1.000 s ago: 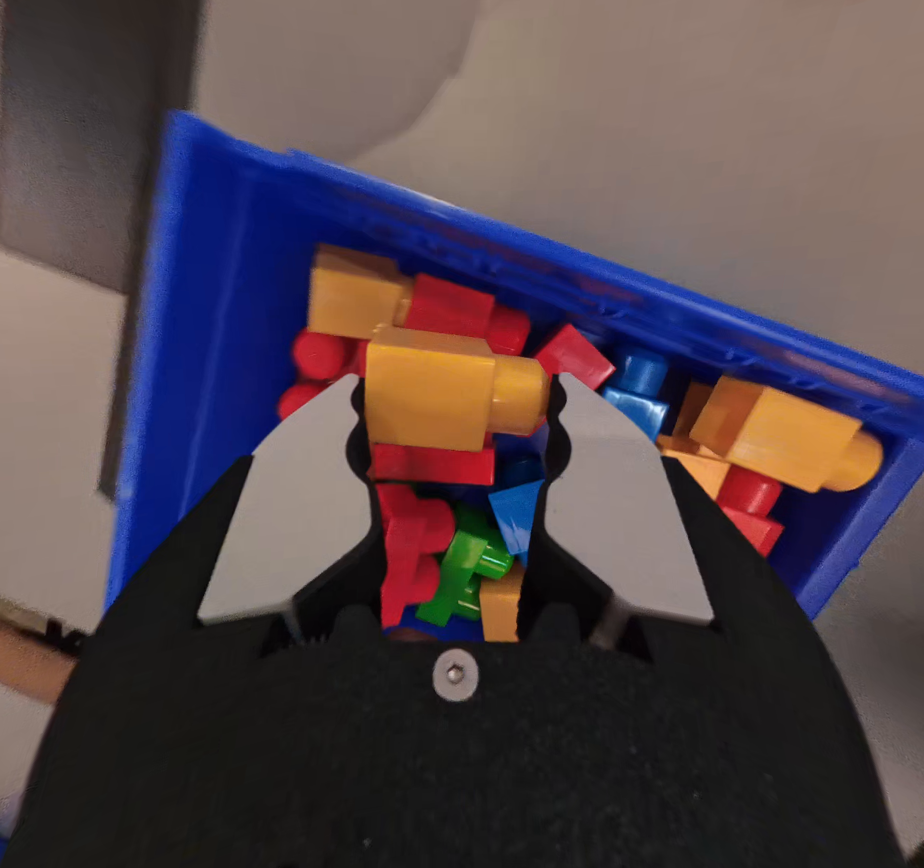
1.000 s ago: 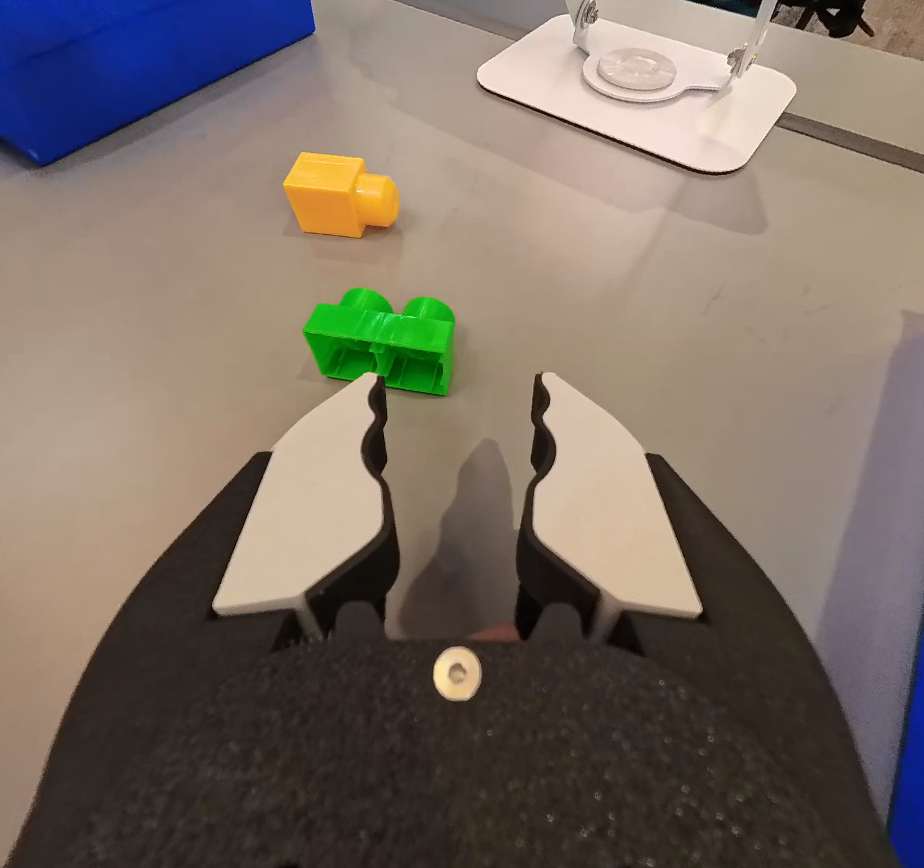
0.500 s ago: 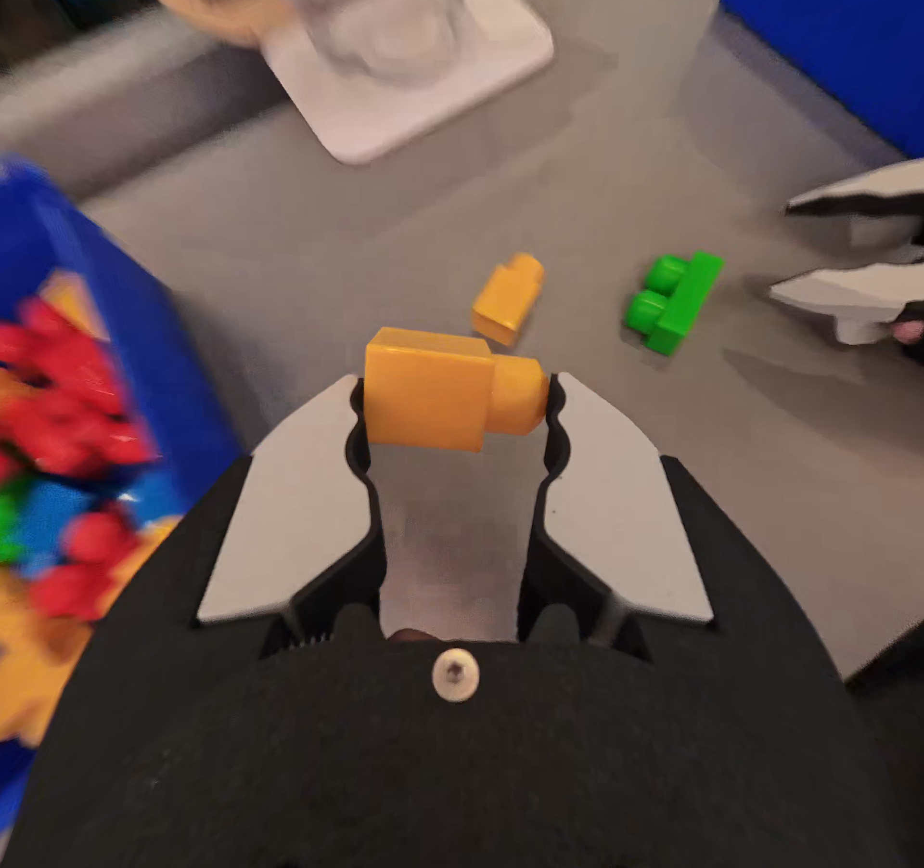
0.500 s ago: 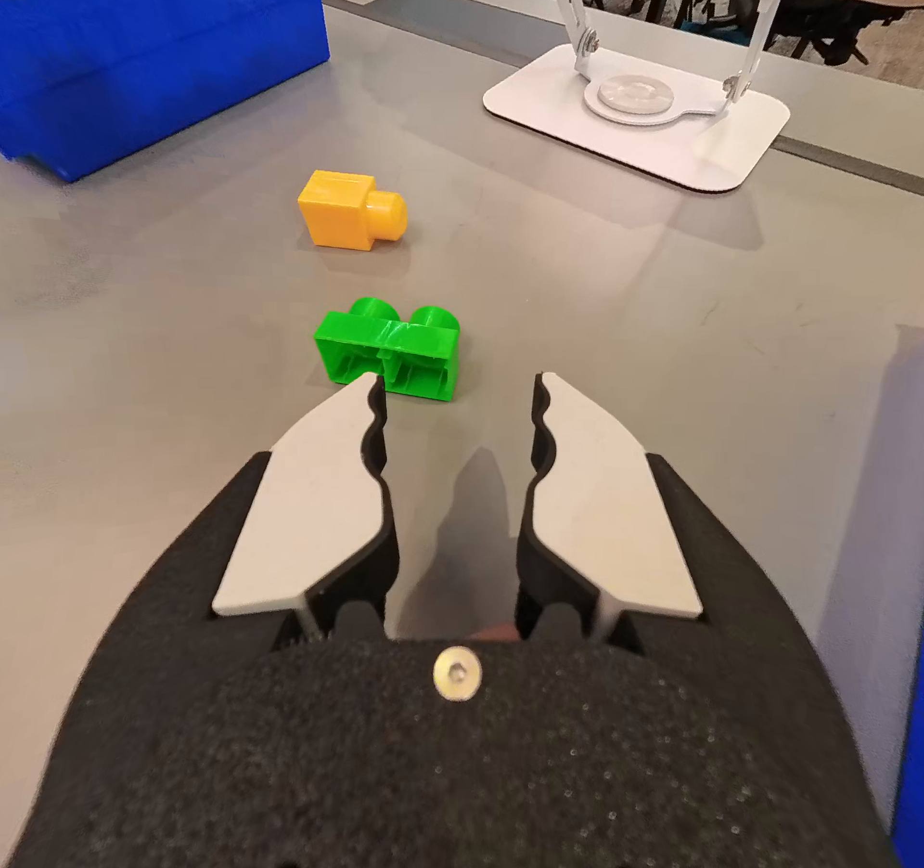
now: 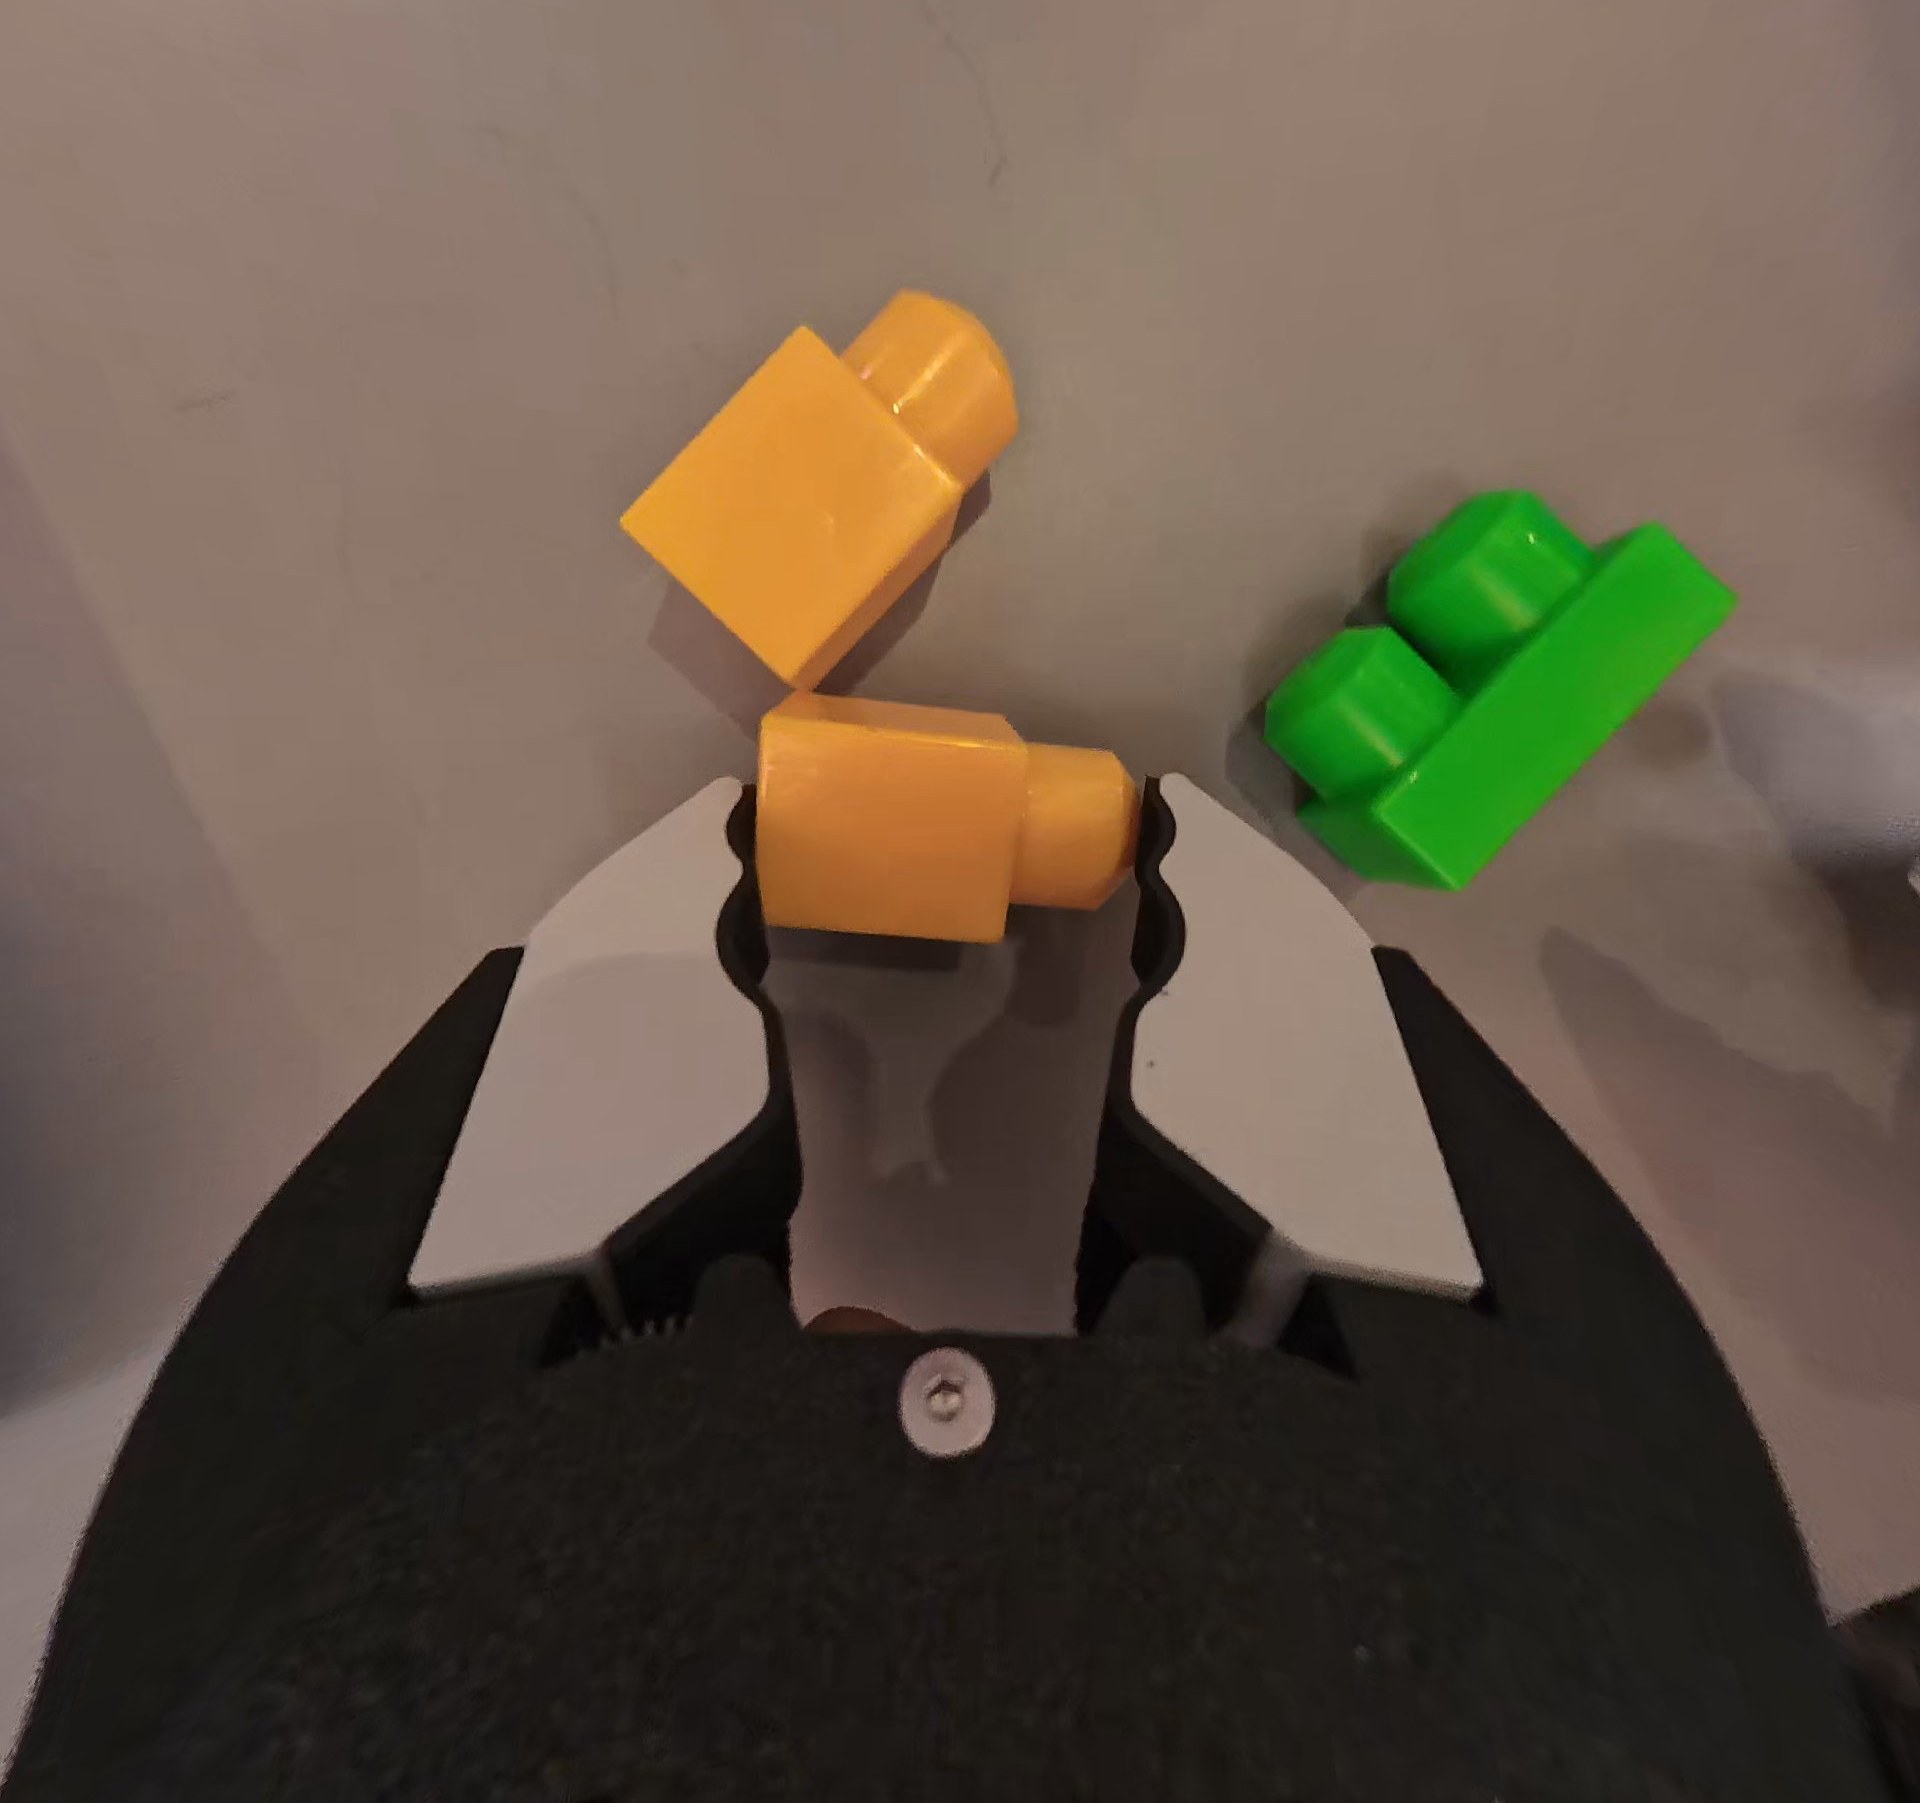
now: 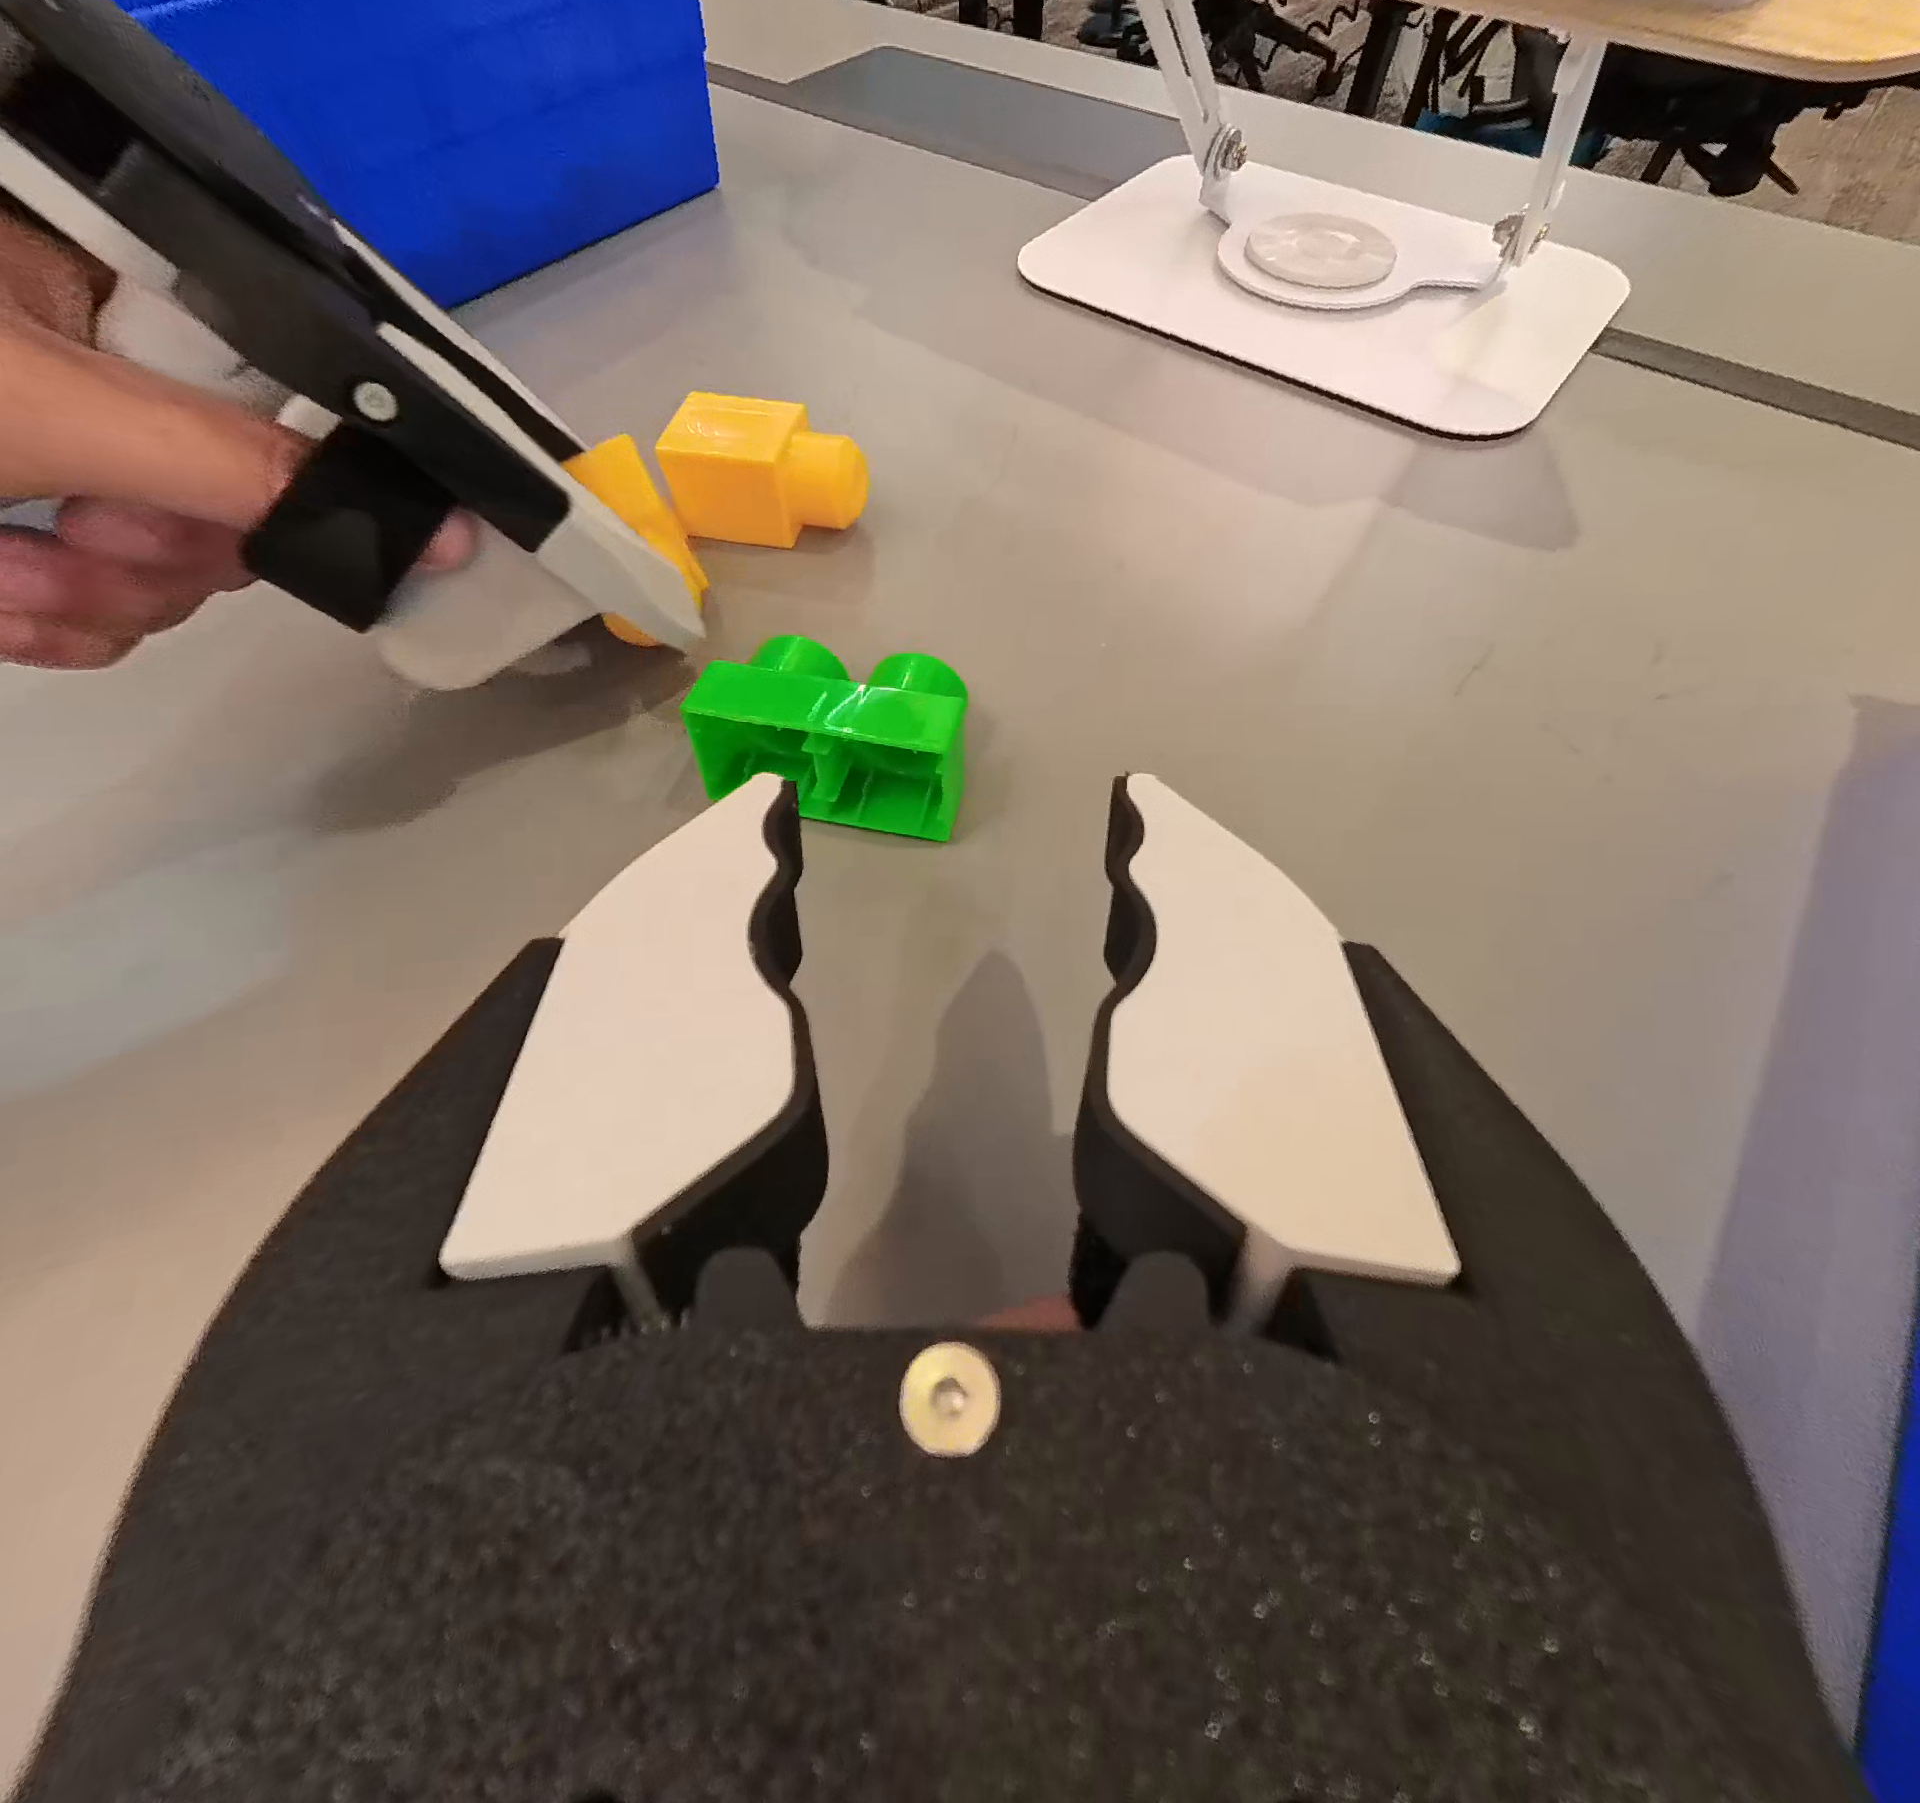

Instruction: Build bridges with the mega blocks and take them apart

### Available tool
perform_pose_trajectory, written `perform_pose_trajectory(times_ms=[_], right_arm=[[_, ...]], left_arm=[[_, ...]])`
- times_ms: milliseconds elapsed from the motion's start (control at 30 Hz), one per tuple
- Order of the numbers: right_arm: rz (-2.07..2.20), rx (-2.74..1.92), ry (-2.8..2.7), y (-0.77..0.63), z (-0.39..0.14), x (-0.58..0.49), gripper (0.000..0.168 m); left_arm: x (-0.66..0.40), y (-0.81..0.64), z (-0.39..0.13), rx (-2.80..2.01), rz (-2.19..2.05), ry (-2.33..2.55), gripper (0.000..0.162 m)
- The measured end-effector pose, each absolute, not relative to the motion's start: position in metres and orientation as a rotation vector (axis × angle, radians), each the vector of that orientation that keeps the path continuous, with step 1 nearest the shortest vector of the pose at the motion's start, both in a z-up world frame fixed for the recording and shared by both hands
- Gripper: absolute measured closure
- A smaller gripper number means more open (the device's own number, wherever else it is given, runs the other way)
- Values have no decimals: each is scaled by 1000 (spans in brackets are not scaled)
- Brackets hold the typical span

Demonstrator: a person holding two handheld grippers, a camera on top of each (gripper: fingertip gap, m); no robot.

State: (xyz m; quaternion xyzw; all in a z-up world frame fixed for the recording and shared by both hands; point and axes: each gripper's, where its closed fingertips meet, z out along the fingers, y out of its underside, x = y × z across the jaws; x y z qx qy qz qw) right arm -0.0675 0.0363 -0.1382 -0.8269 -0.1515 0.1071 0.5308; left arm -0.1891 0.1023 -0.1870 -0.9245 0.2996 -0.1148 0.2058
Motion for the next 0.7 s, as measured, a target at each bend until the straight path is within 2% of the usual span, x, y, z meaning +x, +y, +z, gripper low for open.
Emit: perform_pose_trajectory(times_ms=[100, 167, 300, 400, 467, 600, 700], right_arm=[[254, -1968, -364, 36, -138, -68, 112], [255, -1963, -359, 35, -137, -67, 112], [265, -1960, -354, 35, -136, -67, 112], [265, -1969, -359, 36, -138, -67, 112], [264, -1977, -363, 36, -139, -68, 112], [264, -2003, -371, 37, -143, -69, 113], [260, -2008, -367, 38, -143, -68, 113]], left_arm=[[-188, 108, -188, -2582, -285, 788, 93], [-189, 102, -185, -2582, -305, 815, 86], [-203, 81, -147, -2404, -523, 832, 84], [-236, 72, -129, -2241, -467, 904, 93], [-249, 74, -131, -2175, -395, 948, 100], [-248, 90, -149, -2121, -269, 1073, 89], [-233, 102, -158, -2067, -202, 1172, 91]])
